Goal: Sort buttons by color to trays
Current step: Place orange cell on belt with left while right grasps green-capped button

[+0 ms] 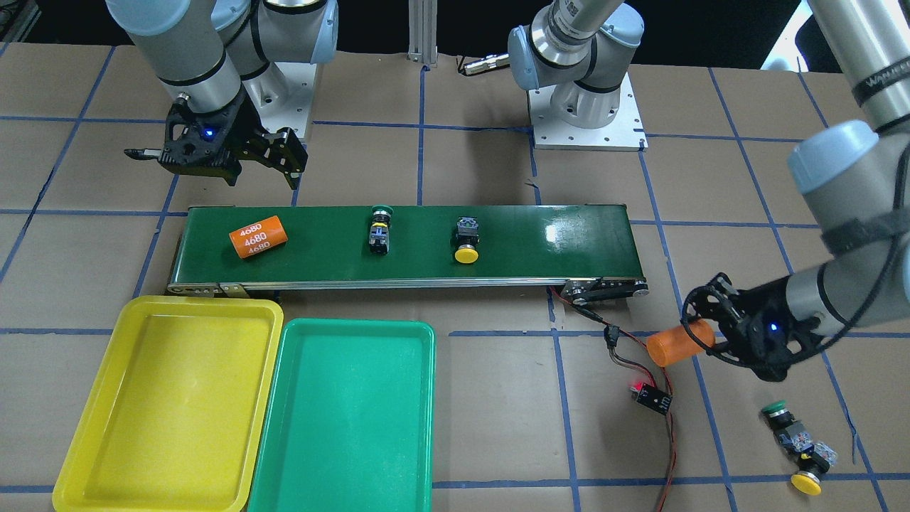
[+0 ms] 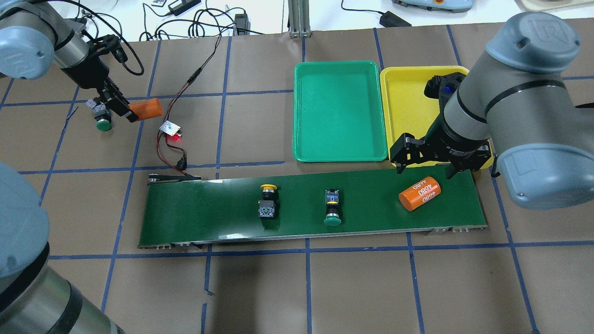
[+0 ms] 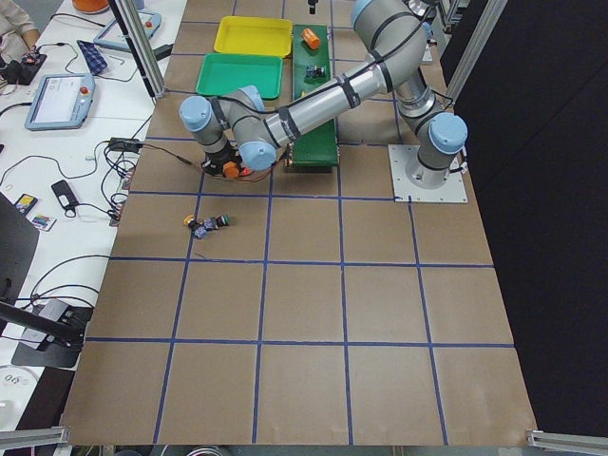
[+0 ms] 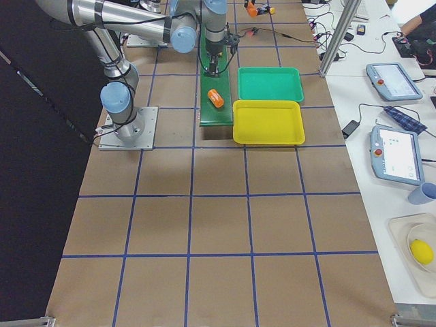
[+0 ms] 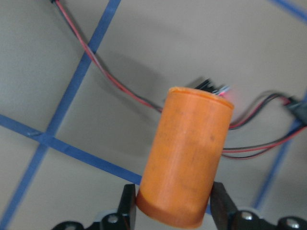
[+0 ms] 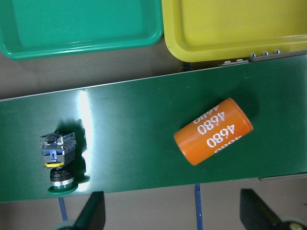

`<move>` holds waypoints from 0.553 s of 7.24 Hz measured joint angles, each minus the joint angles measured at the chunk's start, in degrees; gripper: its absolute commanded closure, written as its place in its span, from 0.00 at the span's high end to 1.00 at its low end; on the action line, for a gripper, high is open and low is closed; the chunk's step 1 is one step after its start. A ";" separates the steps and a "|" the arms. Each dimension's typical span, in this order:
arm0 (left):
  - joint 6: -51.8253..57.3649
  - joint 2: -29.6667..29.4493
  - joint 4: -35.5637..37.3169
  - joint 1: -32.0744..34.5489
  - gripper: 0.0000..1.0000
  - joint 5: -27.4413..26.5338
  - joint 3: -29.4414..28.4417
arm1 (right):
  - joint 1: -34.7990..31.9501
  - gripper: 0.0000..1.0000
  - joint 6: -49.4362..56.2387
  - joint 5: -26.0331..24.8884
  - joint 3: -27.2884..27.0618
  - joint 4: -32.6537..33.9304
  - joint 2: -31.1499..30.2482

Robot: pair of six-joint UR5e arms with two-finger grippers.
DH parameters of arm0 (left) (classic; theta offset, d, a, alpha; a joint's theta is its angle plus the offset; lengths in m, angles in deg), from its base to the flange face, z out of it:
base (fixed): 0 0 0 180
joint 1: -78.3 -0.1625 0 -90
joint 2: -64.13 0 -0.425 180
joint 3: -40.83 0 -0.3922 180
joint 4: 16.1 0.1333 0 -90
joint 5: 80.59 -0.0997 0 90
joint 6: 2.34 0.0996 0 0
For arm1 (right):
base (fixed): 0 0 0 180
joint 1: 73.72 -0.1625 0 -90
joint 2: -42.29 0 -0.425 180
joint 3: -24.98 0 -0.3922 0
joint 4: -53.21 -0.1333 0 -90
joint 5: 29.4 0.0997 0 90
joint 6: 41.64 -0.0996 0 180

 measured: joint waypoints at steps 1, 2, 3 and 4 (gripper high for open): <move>-1.77 5.33 -0.76 1.30 0.00 -0.38 5.98 | -1.90 1.00 -1.51 0.15 -0.02 1.67 1.33; -1.66 11.05 -0.86 2.97 0.00 -0.55 12.31 | -4.36 0.99 -4.83 0.02 -0.02 3.69 3.55; -0.84 16.28 -0.42 4.93 0.00 -0.47 18.23 | -6.50 0.99 -8.65 -0.38 -0.10 5.64 6.27; -0.44 20.11 1.98 6.42 0.00 -0.26 23.89 | -7.63 0.97 -11.36 -0.60 -0.22 7.55 8.98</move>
